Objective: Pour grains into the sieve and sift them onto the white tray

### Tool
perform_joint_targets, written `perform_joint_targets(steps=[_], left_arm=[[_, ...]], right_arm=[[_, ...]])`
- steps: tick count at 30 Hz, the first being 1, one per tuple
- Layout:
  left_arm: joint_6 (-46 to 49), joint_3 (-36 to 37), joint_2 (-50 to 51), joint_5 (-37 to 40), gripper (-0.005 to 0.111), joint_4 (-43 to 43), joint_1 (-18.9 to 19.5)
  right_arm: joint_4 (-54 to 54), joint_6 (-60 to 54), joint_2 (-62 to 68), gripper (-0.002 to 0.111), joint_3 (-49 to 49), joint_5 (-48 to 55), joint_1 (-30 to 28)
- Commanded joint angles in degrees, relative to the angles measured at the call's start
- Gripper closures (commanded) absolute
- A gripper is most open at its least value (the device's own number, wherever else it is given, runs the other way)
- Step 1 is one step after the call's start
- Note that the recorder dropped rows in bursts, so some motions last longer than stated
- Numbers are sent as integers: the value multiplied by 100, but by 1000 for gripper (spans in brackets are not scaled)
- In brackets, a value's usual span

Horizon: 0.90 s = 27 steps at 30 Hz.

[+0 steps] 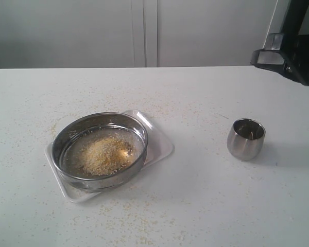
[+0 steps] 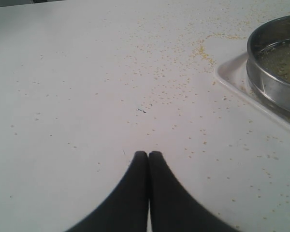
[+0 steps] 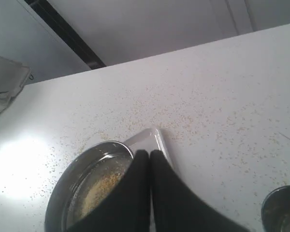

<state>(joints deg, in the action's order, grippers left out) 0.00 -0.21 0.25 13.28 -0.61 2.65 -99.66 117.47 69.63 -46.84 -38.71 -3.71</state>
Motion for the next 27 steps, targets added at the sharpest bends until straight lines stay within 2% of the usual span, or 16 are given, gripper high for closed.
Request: perform_joint_targets(steps=[1, 5, 12, 14, 18, 22, 25, 27], left_arm=[[0, 21, -25, 3, 107, -53, 13], [0, 21, -25, 3, 107, -53, 13], [0, 21, -25, 3, 107, -53, 13], [0, 21, -25, 3, 107, -53, 13], [0, 21, -25, 3, 107, -53, 13], [0, 21, -25, 3, 107, -53, 13], [0, 21, -25, 3, 107, -53, 13], [0, 21, -25, 3, 107, -53, 13]], right_arm=[[-29, 8, -281, 108, -41, -17, -36], [683, -994, -495, 108, 59, 69, -36], [3073, -3589, -951, 108, 741, 1197, -36], [3398, -4065, -1093, 108, 909, 1570, -36], [4719, -5471, -1618, 108, 1317, 2799, -36], [6020, -7175, -2130, 108, 1362, 4609, 249], [8342, -9626, -2402, 108, 1362, 5798, 641], [9449, -10807, -2450, 108, 1362, 6262, 792]])
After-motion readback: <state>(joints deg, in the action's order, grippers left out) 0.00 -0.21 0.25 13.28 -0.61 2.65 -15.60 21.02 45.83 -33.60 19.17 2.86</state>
